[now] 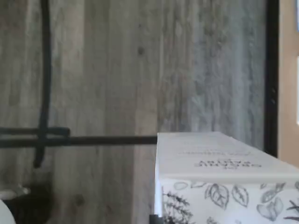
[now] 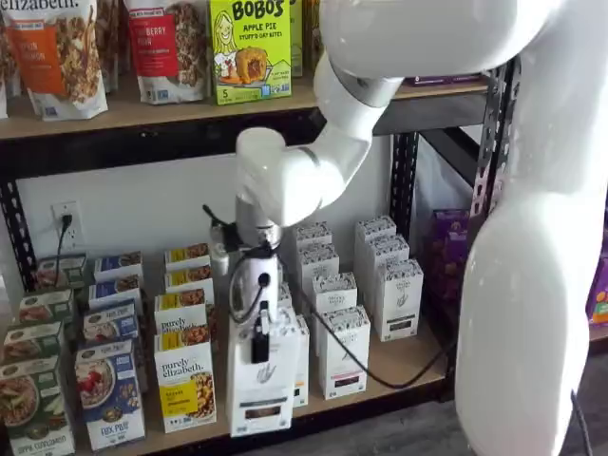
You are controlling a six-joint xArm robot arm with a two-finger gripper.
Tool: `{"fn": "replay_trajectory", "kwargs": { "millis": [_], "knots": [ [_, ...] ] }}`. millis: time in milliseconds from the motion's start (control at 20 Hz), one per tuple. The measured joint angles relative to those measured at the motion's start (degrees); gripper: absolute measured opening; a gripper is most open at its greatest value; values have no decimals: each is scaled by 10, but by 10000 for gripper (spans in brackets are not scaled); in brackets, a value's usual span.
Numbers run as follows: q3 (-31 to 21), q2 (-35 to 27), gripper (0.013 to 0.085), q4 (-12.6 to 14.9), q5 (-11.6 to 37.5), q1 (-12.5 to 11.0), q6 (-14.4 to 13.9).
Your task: Pick up the white box with a green strip in the middle, on the bottom shelf, the sixth box from the left
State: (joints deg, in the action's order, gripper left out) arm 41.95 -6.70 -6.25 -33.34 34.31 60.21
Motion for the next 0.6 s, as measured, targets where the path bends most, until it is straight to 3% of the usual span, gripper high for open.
{"fn": "replay_trajectory", "kwargs": {
  "millis": [300, 600],
  "knots": [
    [-38, 21, 530, 43, 28, -79, 43],
    [-76, 42, 530, 53, 49, -153, 109]
  ]
}}
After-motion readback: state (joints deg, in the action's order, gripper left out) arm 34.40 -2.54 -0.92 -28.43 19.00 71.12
